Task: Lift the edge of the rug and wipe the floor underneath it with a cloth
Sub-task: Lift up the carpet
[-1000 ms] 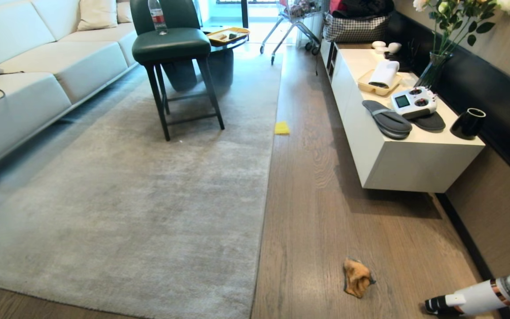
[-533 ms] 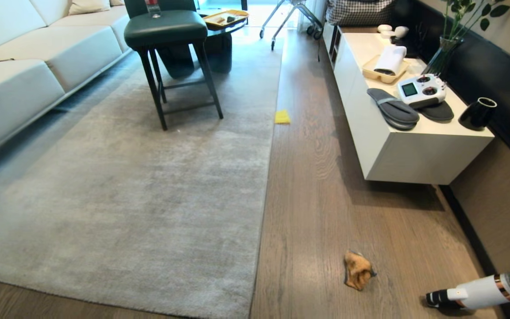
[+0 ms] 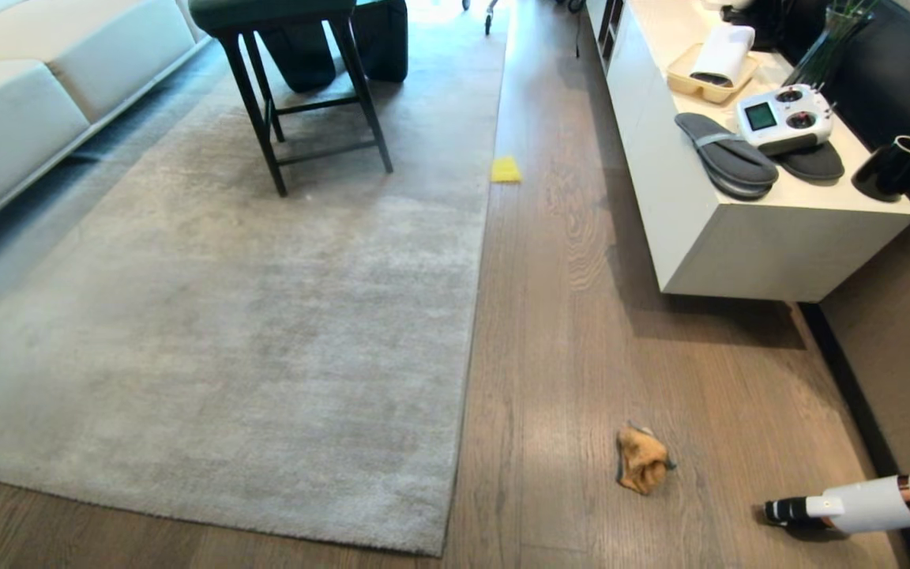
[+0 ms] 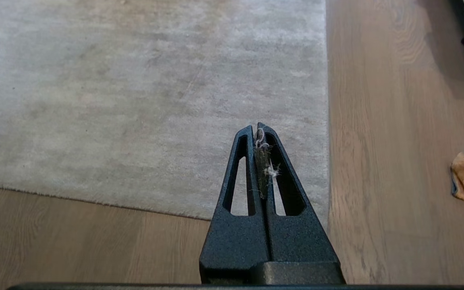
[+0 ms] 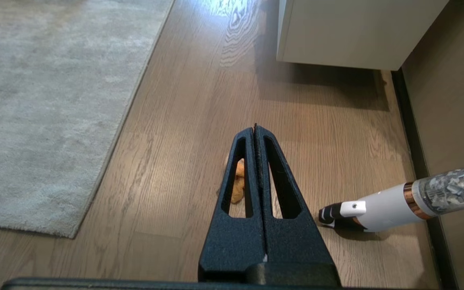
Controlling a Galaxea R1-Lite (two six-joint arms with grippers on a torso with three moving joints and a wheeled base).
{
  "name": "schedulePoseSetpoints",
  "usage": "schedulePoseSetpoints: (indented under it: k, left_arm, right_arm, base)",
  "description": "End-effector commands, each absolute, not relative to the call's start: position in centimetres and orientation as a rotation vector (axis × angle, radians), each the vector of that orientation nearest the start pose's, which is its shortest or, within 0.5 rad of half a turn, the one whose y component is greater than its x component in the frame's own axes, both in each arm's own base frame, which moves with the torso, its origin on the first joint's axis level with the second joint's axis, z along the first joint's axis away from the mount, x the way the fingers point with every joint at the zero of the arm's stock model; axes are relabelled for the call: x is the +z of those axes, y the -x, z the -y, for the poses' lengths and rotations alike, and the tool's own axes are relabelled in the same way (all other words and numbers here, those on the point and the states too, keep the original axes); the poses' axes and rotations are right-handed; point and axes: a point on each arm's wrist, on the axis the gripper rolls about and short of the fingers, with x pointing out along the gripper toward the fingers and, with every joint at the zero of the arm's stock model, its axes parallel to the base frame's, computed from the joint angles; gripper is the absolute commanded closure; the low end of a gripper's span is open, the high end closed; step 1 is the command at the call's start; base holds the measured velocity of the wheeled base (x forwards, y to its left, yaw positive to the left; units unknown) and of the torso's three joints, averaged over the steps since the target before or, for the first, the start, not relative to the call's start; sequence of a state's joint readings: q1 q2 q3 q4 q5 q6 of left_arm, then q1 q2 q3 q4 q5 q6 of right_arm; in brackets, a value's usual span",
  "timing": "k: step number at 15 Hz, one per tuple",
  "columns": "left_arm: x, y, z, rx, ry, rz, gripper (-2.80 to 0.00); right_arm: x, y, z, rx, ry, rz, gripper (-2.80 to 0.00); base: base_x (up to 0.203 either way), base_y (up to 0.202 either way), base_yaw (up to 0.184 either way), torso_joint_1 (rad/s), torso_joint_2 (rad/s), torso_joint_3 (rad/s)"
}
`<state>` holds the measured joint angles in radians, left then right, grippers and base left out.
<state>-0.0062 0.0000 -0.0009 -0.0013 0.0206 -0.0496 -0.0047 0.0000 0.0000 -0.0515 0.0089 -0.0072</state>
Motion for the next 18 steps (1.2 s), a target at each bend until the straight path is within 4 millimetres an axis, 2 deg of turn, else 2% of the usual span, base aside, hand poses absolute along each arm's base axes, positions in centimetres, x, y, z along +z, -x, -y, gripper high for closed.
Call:
schedulePoseSetpoints:
  k: [1,18]
  left_arm:
    - [7.56,2.28,-0.06,0.015,0.051,0.002,0.00]
    - [7.57,2.34,-0.05,0.011,0.050,-0.010,0.00]
  right_arm:
    - [8.08,2.29,-0.03,0.004,0.008,0.052,0.00]
    - [8.08,2.29,-0.03,0.004,0.008,0.052,0.00]
  base:
    - [0.000,0.000,0.000,0.004,0.00,-0.194]
    - [0.000,0.000,0.000,0.003,0.00,-0.199]
